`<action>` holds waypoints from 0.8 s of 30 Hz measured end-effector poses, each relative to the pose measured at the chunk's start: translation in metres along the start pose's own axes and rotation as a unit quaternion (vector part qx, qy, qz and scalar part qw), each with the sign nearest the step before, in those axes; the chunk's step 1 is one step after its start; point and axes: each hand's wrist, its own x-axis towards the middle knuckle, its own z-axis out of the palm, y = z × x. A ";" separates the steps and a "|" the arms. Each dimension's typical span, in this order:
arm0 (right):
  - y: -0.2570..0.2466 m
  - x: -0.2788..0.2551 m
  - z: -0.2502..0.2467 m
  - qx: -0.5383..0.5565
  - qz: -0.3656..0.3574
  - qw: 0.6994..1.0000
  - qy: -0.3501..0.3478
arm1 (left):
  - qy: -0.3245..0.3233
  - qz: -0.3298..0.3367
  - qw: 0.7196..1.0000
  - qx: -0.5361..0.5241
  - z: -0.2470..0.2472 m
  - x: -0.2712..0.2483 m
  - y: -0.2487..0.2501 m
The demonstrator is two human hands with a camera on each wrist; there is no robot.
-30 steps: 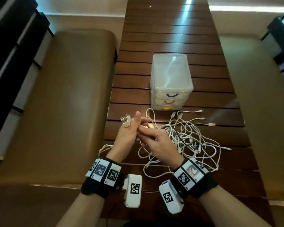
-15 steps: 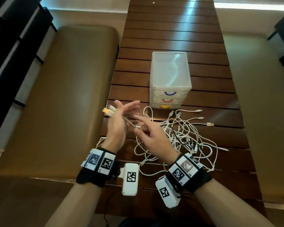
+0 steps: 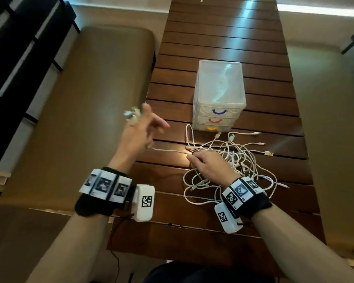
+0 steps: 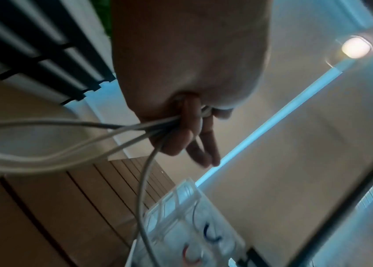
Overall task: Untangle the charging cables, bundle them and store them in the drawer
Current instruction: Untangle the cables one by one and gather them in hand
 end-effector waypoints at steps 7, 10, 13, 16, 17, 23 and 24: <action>-0.031 -0.005 0.004 0.020 -0.031 0.998 0.058 | -0.144 -0.042 0.958 0.244 0.042 -0.031 -0.034; -0.034 -0.010 0.004 0.057 -0.041 0.995 0.067 | -0.135 -0.030 0.955 0.262 0.040 -0.041 -0.036; -0.036 -0.017 0.010 0.105 -0.052 0.991 0.070 | -0.092 -0.001 0.962 0.257 0.032 -0.042 -0.035; -0.030 -0.023 0.019 0.133 -0.061 0.984 0.097 | -0.040 0.016 0.989 0.139 0.023 -0.044 -0.026; -0.027 -0.025 0.021 0.139 -0.063 0.983 0.102 | -0.040 0.026 0.995 0.091 0.019 -0.045 -0.023; -0.009 -0.026 0.018 0.090 -0.009 0.994 0.065 | 0.070 0.031 0.951 -0.301 -0.013 -0.045 -0.008; -0.004 -0.028 0.017 0.088 0.008 0.994 0.060 | 0.094 0.035 0.938 -0.331 -0.020 -0.043 -0.005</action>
